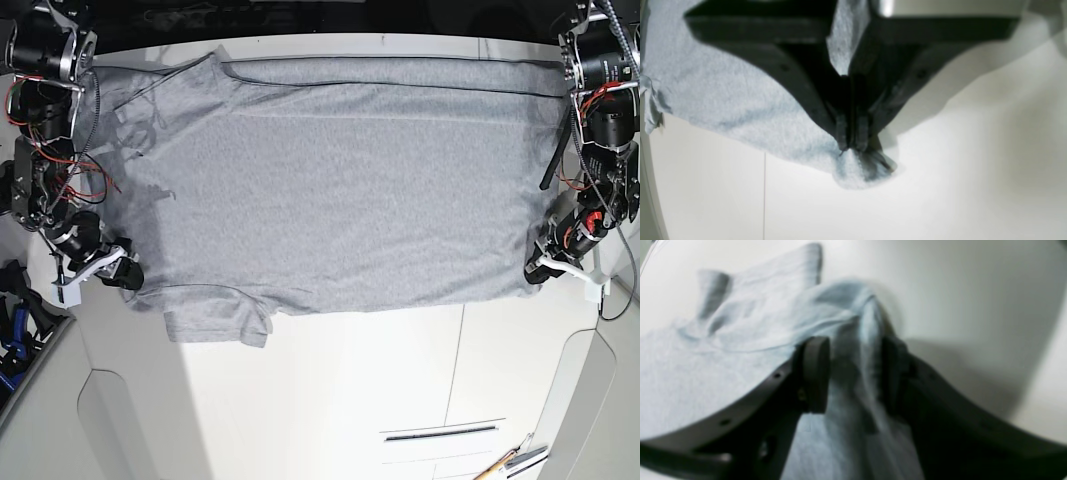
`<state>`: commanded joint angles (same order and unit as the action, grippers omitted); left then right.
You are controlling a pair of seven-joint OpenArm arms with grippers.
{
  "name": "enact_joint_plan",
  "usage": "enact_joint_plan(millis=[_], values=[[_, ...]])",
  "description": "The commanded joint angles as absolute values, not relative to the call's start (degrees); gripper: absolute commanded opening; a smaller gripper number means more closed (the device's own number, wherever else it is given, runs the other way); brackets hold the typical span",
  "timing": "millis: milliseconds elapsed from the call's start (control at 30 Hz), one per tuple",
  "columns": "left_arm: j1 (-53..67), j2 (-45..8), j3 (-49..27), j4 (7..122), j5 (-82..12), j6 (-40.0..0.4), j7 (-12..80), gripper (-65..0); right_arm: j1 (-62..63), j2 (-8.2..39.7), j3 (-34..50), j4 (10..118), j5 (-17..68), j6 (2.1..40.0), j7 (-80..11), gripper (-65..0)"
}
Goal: Fold the T-shirt properly
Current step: 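Grasp the hem edge with both grippers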
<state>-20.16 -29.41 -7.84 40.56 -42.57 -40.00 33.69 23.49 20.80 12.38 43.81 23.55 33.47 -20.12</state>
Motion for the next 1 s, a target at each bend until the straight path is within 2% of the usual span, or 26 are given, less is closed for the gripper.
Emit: enact_joint_plan(millis=[100, 467, 533, 600, 700, 1000], values=[[-20.16, -29.67, -7.84, 40.56, -42.59, -40.0, 33.69, -65.0, 23.64, 20.8, 9.67, 43.81, 23.51, 33.45, -20.1, -39.3], [-20.16, -31.2, -7.84, 40.56, -42.61, -40.0, 34.85, -65.0, 27.46, 21.08, 9.5, 43.83, 22.68, 33.45, -20.16, -39.7], [-20.16, -31.31, -7.84, 40.56, -42.61, -40.0, 34.94, -65.0, 27.44, 21.08, 9.52, 43.83, 22.68, 33.45, -20.16, -42.6], [-20.16, -31.31, -7.84, 40.56, -42.61, -40.0, 34.94, -65.0, 27.46, 21.1, 9.52, 43.83, 22.65, 33.45, -20.12, -48.6], [-20.18, -31.31, -7.84, 40.62, -42.61, -40.0, 34.94, -65.0, 28.12, 21.1, 9.52, 43.88, 21.1, 33.45, -20.12, -65.0], [-20.25, -33.3, -7.84, 45.36, -42.61, -40.0, 36.64, -65.0, 28.99, 21.26, 9.52, 45.41, 20.95, 33.47, -20.45, -65.0]])
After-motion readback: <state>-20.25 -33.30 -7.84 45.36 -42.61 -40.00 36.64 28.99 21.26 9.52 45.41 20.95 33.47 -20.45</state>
